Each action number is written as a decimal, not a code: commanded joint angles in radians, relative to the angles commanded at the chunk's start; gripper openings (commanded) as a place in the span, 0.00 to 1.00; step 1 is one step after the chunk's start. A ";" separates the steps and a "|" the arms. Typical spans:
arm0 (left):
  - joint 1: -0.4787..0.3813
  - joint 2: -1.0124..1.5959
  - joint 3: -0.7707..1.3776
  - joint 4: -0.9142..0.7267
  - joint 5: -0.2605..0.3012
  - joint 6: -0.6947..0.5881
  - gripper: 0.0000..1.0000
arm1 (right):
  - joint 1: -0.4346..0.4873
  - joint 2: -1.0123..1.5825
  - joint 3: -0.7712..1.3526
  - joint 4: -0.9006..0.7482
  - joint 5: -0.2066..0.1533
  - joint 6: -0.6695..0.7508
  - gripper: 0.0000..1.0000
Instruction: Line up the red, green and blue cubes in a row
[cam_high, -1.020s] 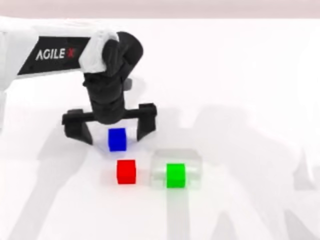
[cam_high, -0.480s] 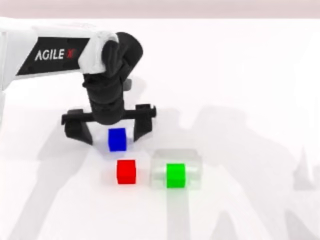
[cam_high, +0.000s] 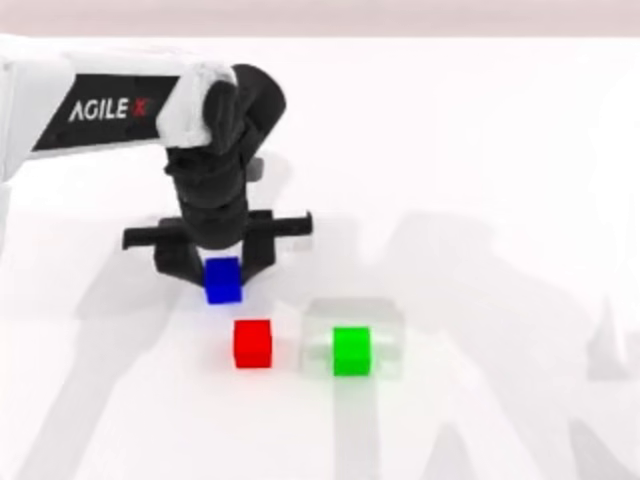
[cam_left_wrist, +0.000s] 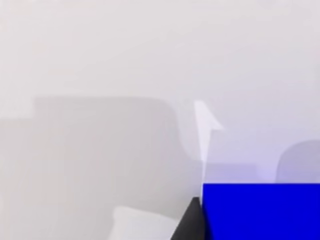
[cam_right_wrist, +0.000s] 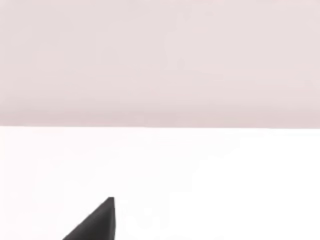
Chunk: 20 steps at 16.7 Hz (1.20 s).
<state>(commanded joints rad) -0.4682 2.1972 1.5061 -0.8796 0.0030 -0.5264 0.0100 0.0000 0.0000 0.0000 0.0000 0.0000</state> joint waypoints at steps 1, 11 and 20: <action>0.000 0.000 0.000 0.000 0.000 0.000 0.02 | 0.000 0.000 0.000 0.000 0.000 0.000 1.00; 0.002 -0.022 0.007 -0.014 -0.009 0.008 0.00 | 0.000 0.000 0.000 0.000 0.000 0.000 1.00; 0.021 -0.104 0.164 -0.253 -0.009 0.005 0.00 | 0.000 0.000 0.000 0.000 0.000 0.000 1.00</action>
<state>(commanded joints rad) -0.4475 2.0934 1.6697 -1.1325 -0.0062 -0.5210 0.0100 0.0000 0.0000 0.0000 0.0000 0.0000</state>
